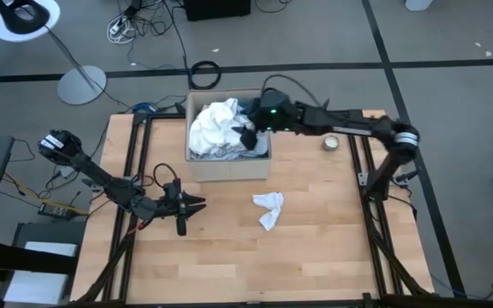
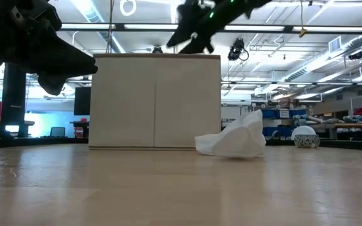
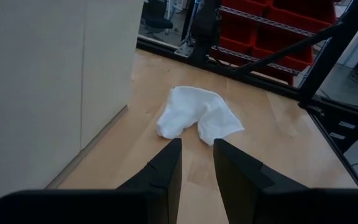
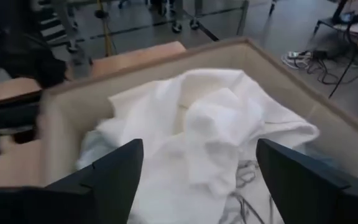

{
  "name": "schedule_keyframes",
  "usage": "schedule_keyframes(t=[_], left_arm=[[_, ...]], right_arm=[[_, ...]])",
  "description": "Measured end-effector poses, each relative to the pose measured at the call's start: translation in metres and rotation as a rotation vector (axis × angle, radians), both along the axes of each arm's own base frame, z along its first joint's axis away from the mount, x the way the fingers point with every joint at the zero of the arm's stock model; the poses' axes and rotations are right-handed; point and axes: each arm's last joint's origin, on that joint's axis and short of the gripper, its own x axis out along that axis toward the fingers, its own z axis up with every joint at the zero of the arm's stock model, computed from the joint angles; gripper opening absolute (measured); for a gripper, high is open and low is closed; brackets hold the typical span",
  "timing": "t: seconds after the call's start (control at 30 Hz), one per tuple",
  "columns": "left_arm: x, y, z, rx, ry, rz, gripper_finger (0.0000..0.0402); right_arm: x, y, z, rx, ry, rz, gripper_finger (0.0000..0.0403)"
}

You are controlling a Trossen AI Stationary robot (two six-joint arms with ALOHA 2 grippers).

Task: Sort clothes
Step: Put the white sock into the laundry organizer

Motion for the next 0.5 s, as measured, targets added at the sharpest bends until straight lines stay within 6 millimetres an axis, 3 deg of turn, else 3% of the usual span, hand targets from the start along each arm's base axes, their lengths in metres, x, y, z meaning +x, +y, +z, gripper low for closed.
schedule_keyframes(t=[0.17,0.37,0.5], left_arm=[[0.000,0.000,0.000,0.000,0.001,0.000,0.0099],[0.000,0.000,0.000,0.000,0.001,0.000,0.0099],[0.000,0.000,0.000,-0.003,0.000,0.001,0.0099]], right_arm=[[-0.037,0.032,0.035,-0.020,-0.005,0.064,0.0279],[-0.066,0.090,0.029,-0.109,0.058,0.105,0.0147],[-0.085,0.125,0.018,-0.073,0.076,0.201,0.0075]])
